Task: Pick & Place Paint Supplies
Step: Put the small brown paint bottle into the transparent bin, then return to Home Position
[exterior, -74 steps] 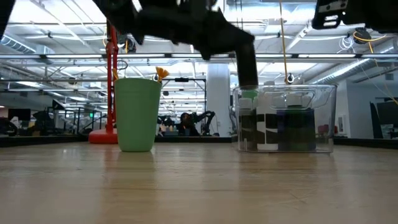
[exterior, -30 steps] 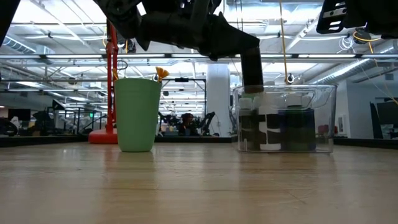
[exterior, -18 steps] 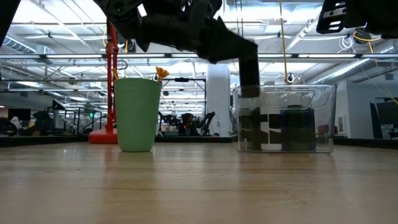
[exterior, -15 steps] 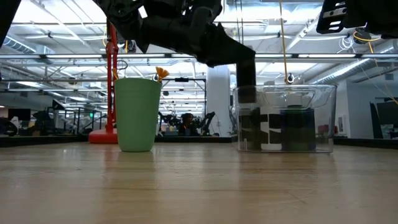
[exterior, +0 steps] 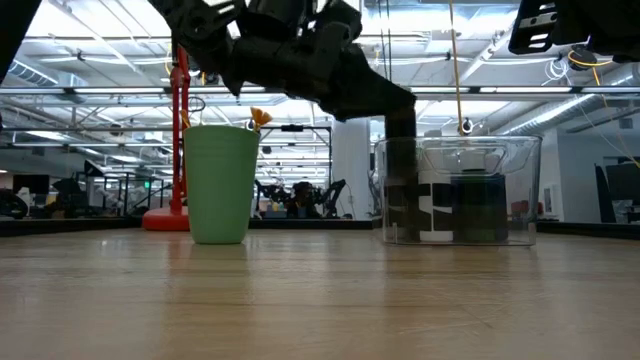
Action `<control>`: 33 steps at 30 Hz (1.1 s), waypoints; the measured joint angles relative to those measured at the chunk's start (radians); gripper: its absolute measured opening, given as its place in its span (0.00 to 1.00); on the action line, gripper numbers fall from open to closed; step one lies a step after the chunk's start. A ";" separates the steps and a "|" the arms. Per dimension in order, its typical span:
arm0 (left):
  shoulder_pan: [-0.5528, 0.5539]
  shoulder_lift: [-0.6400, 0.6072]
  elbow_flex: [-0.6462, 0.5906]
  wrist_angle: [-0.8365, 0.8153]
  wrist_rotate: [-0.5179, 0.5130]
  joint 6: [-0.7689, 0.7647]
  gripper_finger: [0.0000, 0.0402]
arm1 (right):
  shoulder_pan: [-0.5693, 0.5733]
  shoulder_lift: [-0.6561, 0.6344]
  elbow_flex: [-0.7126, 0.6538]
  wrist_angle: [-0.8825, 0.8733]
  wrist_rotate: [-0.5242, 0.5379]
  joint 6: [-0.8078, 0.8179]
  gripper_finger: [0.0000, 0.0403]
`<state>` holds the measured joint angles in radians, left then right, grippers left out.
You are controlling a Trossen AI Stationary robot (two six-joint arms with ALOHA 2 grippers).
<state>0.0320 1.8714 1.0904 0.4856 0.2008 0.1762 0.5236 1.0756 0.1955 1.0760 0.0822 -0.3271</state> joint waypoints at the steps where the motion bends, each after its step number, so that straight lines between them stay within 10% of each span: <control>1: 0.000 0.010 0.000 0.019 -0.003 -0.008 0.24 | 0.000 0.000 0.000 -0.002 0.000 0.000 0.02; 15: -0.002 0.135 0.002 0.106 -0.052 -0.056 0.25 | -0.001 0.003 0.000 -0.003 0.002 -0.007 0.02; 33: -0.027 -0.066 -0.006 -0.146 0.020 -0.069 0.63 | -0.001 0.003 0.000 -0.014 0.004 -0.007 0.02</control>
<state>0.0050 1.8050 1.0841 0.3400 0.2207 0.1069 0.5228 1.0782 0.1959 1.0622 0.0866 -0.3344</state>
